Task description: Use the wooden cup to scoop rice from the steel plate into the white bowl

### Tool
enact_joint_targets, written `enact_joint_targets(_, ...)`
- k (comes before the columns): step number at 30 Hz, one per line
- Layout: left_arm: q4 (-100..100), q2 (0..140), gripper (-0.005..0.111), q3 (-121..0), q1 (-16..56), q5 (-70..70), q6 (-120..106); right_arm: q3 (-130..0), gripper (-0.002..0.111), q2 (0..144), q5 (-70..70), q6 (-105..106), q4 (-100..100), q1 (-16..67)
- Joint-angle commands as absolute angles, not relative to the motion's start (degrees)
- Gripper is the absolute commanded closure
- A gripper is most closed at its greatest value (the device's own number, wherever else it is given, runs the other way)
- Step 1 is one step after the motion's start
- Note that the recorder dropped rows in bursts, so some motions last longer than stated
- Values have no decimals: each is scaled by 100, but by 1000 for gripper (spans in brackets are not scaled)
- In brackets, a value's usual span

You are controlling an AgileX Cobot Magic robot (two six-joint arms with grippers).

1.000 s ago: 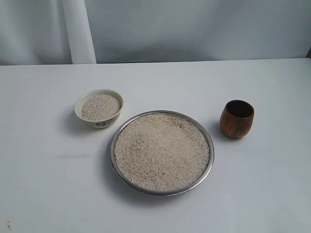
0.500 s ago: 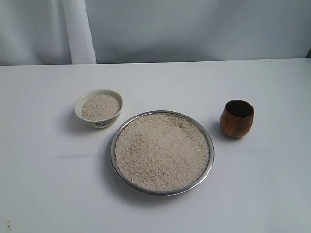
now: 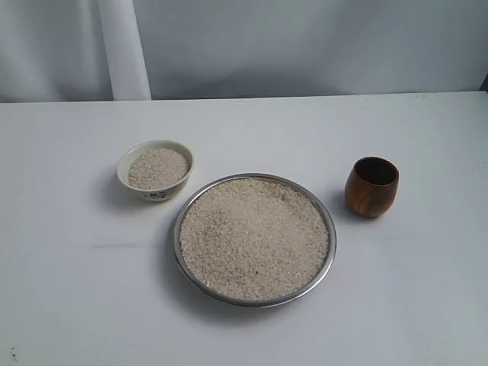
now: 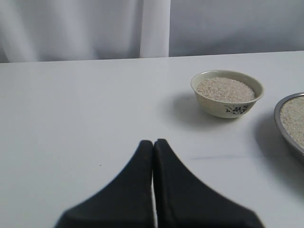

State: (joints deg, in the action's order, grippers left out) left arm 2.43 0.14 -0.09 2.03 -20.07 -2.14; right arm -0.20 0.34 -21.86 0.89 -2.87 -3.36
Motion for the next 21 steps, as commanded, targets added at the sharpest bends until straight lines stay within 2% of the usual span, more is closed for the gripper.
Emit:
enact_joint_targets(1,240,0,107,0,238,-1986,-214,0,108,0,-2337,78,-313,-342)
enact_joint_targets(8,240,0,107,0,238,-1986,-198,0,108,0,-2588,78,-313,-342)
enact_joint_targets(9,240,0,107,0,238,-1986,-198,0,108,0,-3136,-312,-404,-342)
enact_joint_targets(13,240,0,107,0,238,-1986,-221,0,108,0,-3642,-1821,-404,-342)
enact_joint_targets(17,240,0,107,0,238,-1986,-221,-235,108,0,-3092,-1996,-365,-342)
enact_joint_targets(21,240,0,107,0,238,-1986,-198,-973,108,613,-2105,-2358,-337,-342)
